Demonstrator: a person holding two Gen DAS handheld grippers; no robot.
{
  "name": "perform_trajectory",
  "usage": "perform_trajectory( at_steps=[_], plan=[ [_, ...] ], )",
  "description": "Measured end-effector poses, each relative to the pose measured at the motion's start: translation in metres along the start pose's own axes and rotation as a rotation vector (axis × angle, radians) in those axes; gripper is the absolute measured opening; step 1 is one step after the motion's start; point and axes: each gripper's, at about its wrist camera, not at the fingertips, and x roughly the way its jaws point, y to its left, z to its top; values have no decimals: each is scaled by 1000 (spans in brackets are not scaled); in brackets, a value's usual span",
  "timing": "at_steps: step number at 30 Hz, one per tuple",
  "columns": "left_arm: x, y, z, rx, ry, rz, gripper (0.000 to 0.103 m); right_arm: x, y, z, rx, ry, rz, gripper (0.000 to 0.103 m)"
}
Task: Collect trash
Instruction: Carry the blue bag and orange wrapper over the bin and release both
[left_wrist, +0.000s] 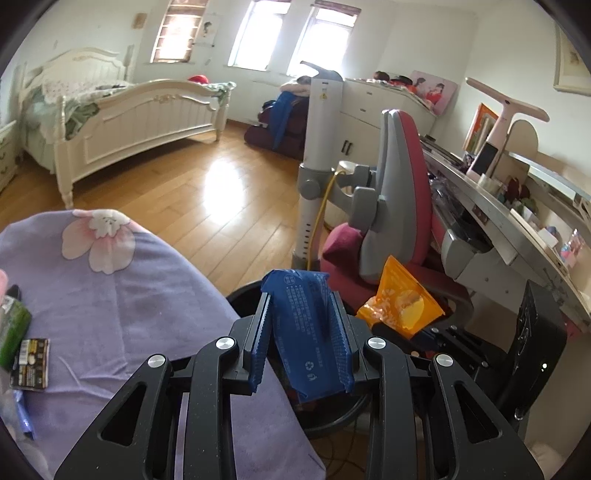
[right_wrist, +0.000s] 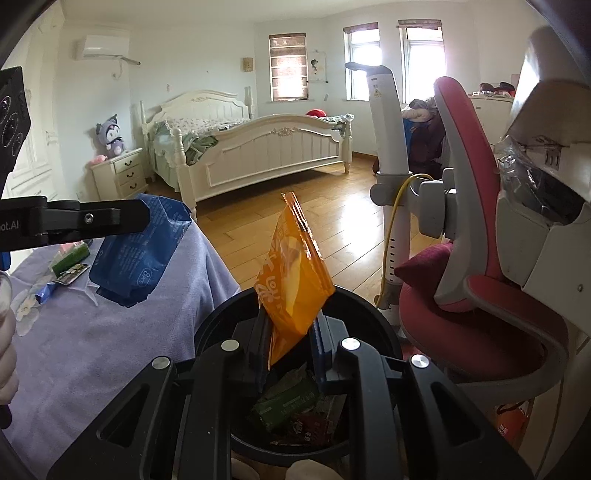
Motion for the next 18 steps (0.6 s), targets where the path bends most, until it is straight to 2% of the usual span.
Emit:
perform_trajectory(
  at_steps=[8,9,10,11,12,13,14,18],
  plan=[
    [32,-6,7,1,32,-30,32,11,-11,-2,24,32,-12,22],
    [36,-9,9,14,31,-27,34,13,-12,-2,29,37,-12,28],
    [38,-12,11,27,29,-23,36,15,-13,-1,29,40,-18,44],
    [39,-16,14,44,23,-23,41,16,-13,0,25,43,-26,54],
    [39,-19,16,58,12,-24,51,17,-14,0,22,45,-28,69],
    [37,-21,18,66,0,-24,56,16,-14,1,24,44,-26,76],
    [34,-23,20,73,-15,-28,62,15,-15,1,29,37,-26,76],
    [19,-22,22,75,-40,-26,62,10,-14,1,30,32,-27,76]
  ],
)
